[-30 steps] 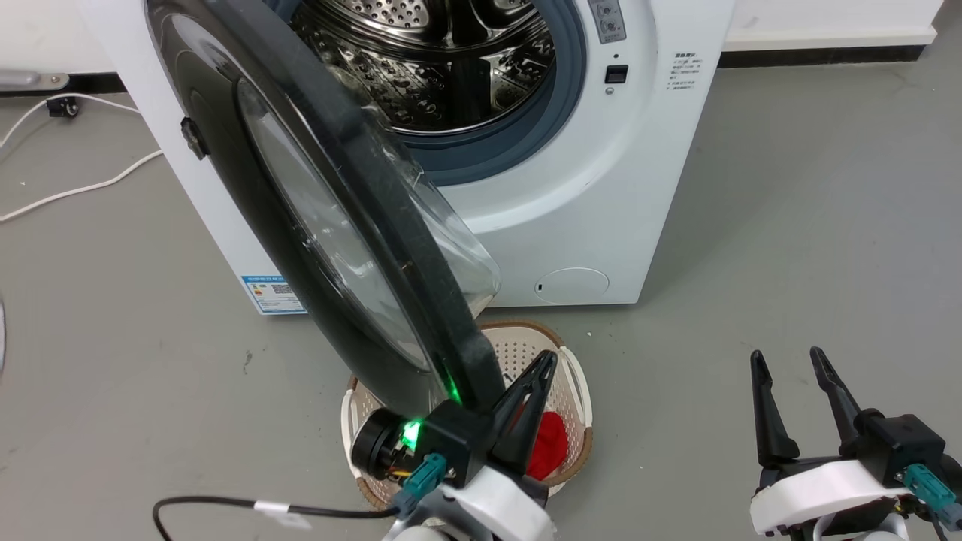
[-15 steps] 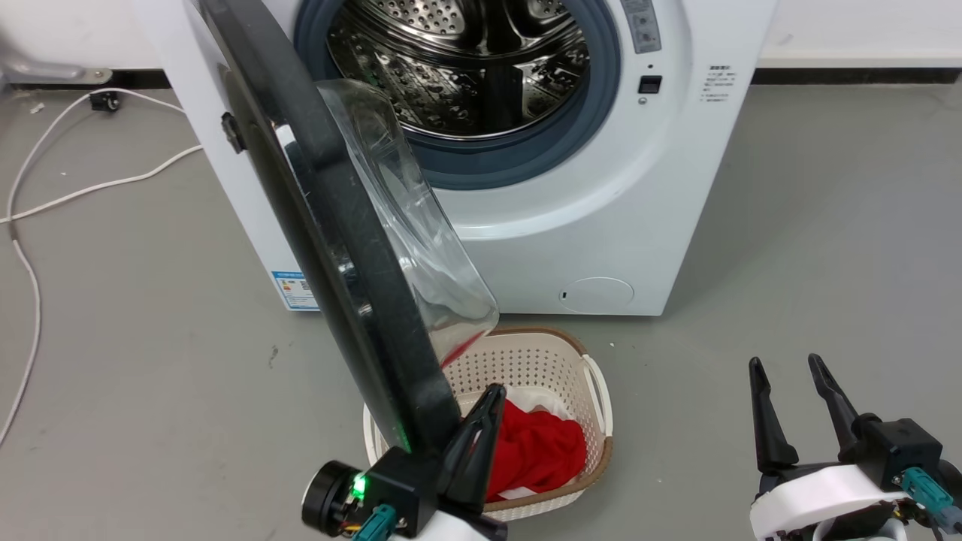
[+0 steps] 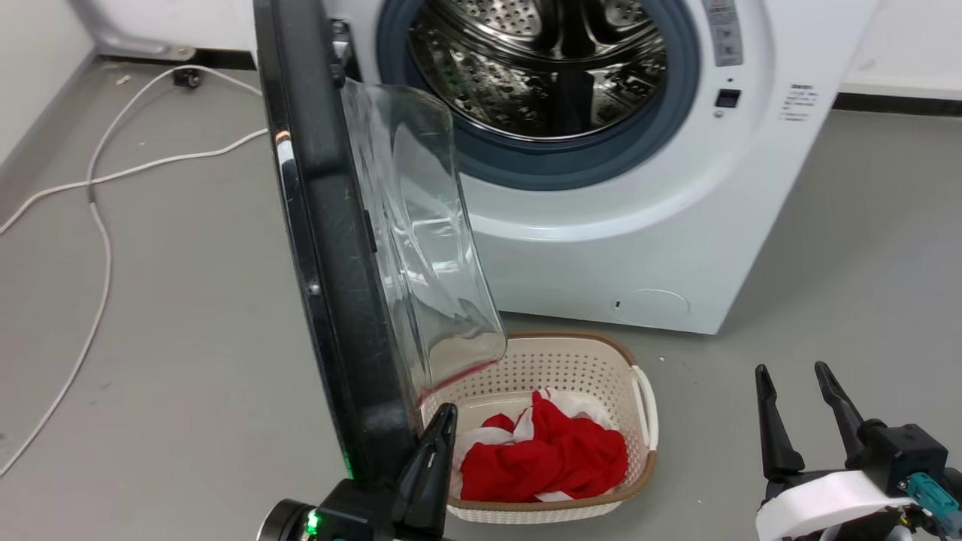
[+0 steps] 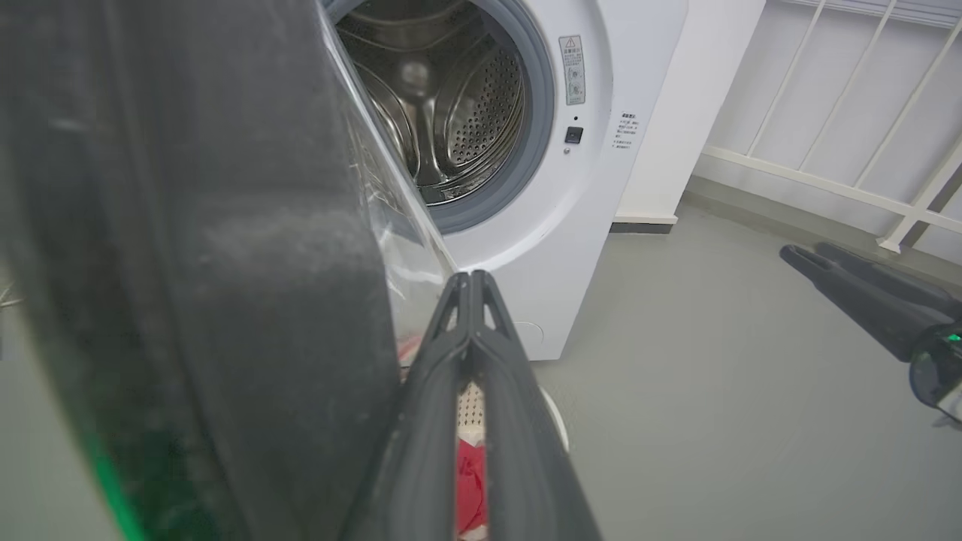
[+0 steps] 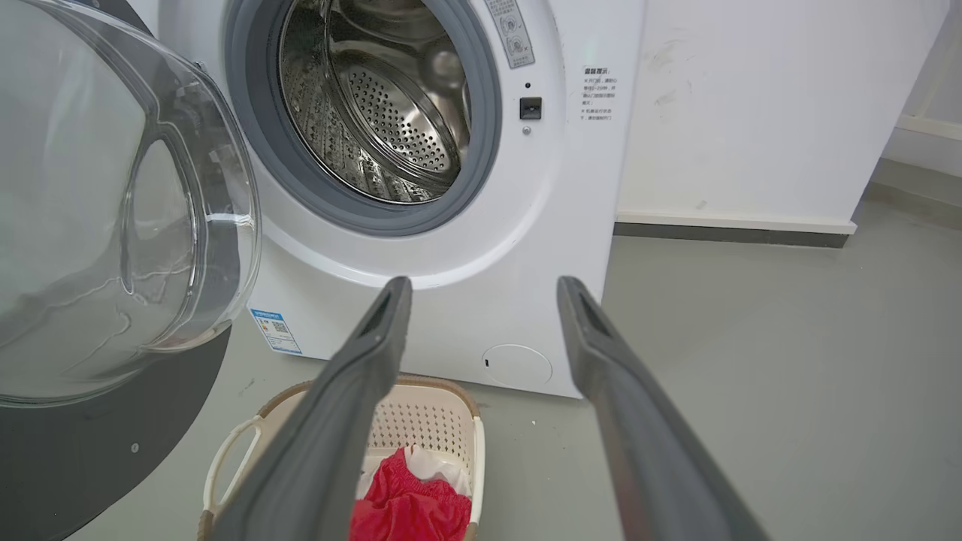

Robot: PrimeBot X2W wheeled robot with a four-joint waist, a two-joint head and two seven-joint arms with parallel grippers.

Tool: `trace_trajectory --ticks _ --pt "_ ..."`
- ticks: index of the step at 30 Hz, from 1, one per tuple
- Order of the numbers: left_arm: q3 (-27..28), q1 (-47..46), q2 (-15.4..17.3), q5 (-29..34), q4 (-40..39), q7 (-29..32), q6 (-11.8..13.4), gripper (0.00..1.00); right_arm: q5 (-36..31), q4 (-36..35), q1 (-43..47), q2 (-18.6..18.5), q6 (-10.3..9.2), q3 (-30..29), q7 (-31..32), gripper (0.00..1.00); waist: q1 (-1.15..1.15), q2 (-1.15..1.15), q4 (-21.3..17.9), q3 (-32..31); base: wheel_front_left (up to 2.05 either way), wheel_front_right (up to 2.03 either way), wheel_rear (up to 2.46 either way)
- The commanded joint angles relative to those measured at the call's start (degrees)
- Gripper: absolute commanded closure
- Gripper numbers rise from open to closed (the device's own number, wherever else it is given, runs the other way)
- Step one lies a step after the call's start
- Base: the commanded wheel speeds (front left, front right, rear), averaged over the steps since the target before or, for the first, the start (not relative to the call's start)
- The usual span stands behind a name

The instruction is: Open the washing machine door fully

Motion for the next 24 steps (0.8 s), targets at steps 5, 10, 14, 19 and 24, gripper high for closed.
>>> trace_trajectory --ticks 5,10,14,19,24 --pt "2.03 1.77 1.50 0.32 -1.53 0.09 2.00 1.00 -0.31 -0.80 0.79 0.10 -0.04 -0.41 0.31 0.00 0.00 0.00 4.05 0.38 0.00 0.00 0.00" --pt "3.92 2.44 2.63 0.25 -2.65 -0.05 3.40 1.00 -0.42 -1.34 0.77 0.10 -0.04 -0.67 0.73 0.00 0.00 0.00 7.17 0.92 0.00 0.00 0.00" --pt "5.69 2.87 3.41 0.13 -3.05 -0.30 4.55 1.00 -0.51 -1.75 0.60 0.08 -0.04 -0.69 1.00 0.00 0.00 0.00 8.82 1.37 0.00 0.00 0.00" --pt "7.77 3.59 4.39 -0.26 -3.60 -0.65 5.87 1.00 -0.54 -2.12 0.49 0.09 -0.04 -0.76 1.39 0.00 0.00 0.00 10.08 1.88 0.00 0.00 0.00" --pt "10.18 4.23 5.30 -0.60 -4.25 -0.91 7.33 1.00 -0.60 -2.43 0.35 0.08 -0.04 -0.84 1.64 0.00 0.00 0.00 10.85 2.47 0.00 0.00 0.00"
